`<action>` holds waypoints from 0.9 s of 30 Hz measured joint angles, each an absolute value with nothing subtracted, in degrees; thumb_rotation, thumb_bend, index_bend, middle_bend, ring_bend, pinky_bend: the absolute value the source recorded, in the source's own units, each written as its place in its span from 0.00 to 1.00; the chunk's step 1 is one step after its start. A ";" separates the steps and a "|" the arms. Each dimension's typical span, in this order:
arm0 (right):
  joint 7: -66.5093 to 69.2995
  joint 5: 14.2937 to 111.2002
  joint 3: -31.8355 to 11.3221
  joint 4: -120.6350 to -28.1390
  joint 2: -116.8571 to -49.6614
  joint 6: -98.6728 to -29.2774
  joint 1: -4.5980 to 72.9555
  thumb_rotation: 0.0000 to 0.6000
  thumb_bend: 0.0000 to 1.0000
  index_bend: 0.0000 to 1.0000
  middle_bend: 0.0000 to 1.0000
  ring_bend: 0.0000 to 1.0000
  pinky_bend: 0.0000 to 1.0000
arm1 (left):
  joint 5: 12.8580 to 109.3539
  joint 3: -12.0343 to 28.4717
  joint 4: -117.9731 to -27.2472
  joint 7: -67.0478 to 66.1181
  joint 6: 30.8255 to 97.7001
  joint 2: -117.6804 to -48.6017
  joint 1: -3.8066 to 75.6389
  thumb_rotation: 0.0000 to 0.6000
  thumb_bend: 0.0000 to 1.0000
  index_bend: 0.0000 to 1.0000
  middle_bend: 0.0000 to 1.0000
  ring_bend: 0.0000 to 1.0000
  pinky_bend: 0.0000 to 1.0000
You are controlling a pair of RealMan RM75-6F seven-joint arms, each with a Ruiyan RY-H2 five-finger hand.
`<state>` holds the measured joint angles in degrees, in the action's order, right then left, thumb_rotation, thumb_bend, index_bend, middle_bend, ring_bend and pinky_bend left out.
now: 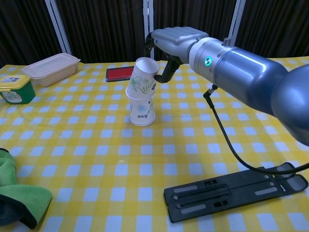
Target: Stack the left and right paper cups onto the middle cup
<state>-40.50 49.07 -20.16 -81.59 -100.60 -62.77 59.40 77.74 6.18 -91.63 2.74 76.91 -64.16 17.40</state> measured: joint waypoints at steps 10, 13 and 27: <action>-44.27 48.57 -19.16 -77.95 -102.44 -62.34 61.08 1.00 0.15 0.18 0.00 0.00 0.00 | 77.61 6.46 -91.29 3.41 75.79 -64.04 17.45 1.00 0.23 0.00 0.00 0.00 0.00; -44.47 48.37 -19.25 -78.51 -102.47 -62.91 61.02 1.00 0.15 0.17 0.00 0.00 0.00 | 77.95 6.42 -91.43 3.45 75.81 -64.03 17.38 1.00 0.23 0.00 0.00 0.00 0.00; -41.30 51.68 -14.22 -83.19 -96.48 -68.01 53.24 1.00 0.15 0.11 0.00 0.00 0.00 | 77.60 6.78 -91.08 2.39 75.73 -64.55 17.12 1.00 0.23 0.00 0.00 0.00 0.00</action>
<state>-41.30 51.68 -14.22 -83.19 -96.48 -68.01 53.24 77.60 6.78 -91.08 2.39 75.73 -64.55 17.12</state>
